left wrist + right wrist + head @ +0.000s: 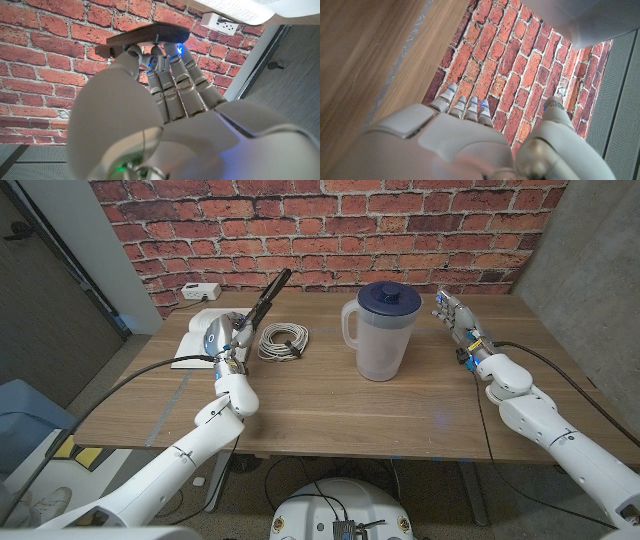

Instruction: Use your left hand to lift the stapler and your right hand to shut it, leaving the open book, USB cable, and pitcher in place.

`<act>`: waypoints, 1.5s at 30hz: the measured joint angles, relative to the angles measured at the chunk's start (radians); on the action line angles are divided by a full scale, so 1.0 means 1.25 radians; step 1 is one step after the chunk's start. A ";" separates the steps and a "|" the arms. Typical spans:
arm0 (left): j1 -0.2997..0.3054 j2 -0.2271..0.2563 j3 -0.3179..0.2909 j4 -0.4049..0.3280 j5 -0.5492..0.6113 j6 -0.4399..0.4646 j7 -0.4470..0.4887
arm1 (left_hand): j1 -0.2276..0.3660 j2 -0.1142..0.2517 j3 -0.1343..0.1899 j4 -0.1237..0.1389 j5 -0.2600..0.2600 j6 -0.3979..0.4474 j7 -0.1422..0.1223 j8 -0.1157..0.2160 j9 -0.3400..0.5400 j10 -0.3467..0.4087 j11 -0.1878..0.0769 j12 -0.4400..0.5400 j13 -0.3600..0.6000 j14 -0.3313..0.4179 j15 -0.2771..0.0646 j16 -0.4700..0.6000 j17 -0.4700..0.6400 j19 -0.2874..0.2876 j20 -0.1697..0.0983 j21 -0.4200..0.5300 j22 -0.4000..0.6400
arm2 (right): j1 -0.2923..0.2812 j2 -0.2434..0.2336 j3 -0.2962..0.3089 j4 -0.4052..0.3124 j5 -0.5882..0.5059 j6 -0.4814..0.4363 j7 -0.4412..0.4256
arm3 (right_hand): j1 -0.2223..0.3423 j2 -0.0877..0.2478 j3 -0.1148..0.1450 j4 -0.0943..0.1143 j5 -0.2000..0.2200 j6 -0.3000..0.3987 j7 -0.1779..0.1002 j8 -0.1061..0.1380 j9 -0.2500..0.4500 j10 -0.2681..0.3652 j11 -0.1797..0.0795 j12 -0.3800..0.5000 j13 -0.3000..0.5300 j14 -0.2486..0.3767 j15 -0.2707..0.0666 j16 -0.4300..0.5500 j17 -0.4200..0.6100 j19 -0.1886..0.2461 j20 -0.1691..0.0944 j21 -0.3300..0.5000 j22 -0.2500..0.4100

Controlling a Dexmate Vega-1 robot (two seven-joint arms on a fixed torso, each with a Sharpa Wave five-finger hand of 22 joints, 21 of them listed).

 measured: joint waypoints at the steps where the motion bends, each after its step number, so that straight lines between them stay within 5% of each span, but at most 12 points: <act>1: 0.004 0.000 -0.002 -0.002 0.000 -0.002 0.001 | 0.000 0.000 0.000 0.000 0.000 0.000 0.000 0.000 0.000 0.000 0.000 -0.001 0.000 0.000 0.000 0.000 0.000 0.000 0.000 0.001 0.000 | -0.001 -0.001 0.000 -0.002 -0.003 -0.001 -0.003 | 0.000 0.000 0.000 0.000 0.000 0.001 -0.001 0.000 0.000 0.000 0.000 0.000 0.000 0.000 0.000 0.000 0.000 0.000 0.000 0.000 0.000; 24: 0.068 0.000 -0.044 -0.048 -0.005 -0.044 0.019 | 0.000 0.000 0.002 0.002 -0.006 0.004 -0.013 -0.009 -0.004 0.007 -0.010 -0.012 0.000 0.000 0.000 -0.012 -0.005 -0.010 0.001 0.024 -0.007 | -0.005 -0.037 0.010 -0.068 -0.066 -0.027 -0.041 | 0.008 0.008 -0.003 -0.003 0.000 0.008 0.006 0.000 0.000 0.021 0.007 0.006 0.000 0.007 0.001 0.005 0.000 0.009 0.000 0.000 0.000; 45: 0.078 -0.005 -0.052 -0.059 -0.001 -0.083 0.010 | 0.000 0.000 0.003 0.003 -0.004 0.010 -0.012 -0.008 -0.004 0.014 -0.012 -0.028 0.002 0.012 0.000 -0.025 -0.014 -0.010 0.002 0.045 -0.015 | -0.009 -0.074 0.015 -0.142 -0.137 -0.052 -0.082 | 0.017 0.017 -0.001 -0.006 0.000 0.023 0.015 0.000 0.000 0.021 0.007 0.006 0.000 0.007 0.001 0.005 0.000 0.010 -0.010 -0.003 0.000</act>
